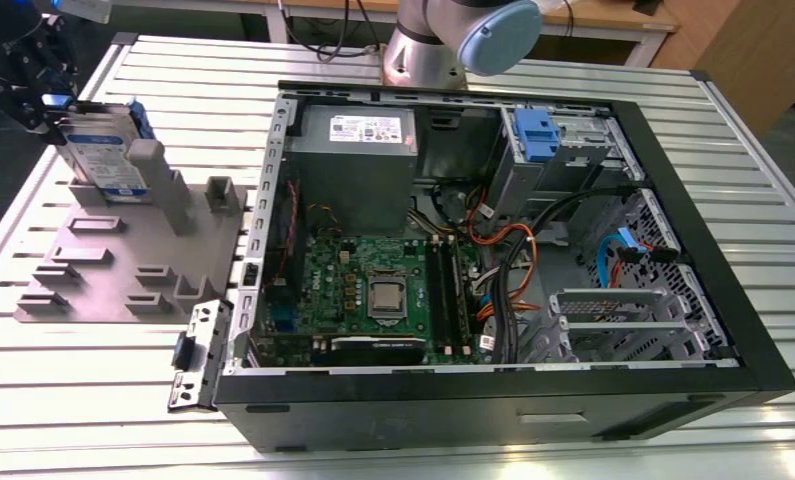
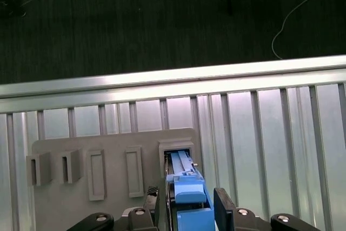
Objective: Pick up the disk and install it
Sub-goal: 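Pick up the disk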
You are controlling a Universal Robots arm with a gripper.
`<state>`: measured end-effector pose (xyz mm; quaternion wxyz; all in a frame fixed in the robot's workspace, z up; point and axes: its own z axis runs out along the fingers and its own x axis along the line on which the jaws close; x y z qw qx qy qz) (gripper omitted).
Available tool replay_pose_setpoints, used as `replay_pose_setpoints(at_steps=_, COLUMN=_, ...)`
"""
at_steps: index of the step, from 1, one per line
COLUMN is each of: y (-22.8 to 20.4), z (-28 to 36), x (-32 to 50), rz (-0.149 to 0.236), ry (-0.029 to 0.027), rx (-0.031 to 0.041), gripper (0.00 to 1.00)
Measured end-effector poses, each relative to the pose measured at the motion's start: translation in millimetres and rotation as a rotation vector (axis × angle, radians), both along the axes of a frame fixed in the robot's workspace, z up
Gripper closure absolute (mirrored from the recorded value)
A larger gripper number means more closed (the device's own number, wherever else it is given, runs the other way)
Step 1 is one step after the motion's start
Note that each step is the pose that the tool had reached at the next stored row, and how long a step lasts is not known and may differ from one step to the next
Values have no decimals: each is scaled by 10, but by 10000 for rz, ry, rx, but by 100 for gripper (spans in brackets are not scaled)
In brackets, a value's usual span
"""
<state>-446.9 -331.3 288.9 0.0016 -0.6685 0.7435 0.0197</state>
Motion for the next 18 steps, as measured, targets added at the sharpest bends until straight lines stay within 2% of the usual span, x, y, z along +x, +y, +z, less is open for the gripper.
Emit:
replay_pose_setpoints(at_steps=9, y=1, z=0, x=0, rz=0, ry=1, rx=0, gripper=49)
replay_pose_setpoints(at_steps=10, y=1, z=0, x=0, rz=0, ry=1, rx=0, gripper=56)
replay_pose_setpoints(at_steps=17, y=1, z=-1, x=0, rz=0, ry=2, rx=0, gripper=58)
replay_pose_setpoints(at_steps=18, y=1, z=-1, x=0, rz=-1, ry=2, rx=0, gripper=63)
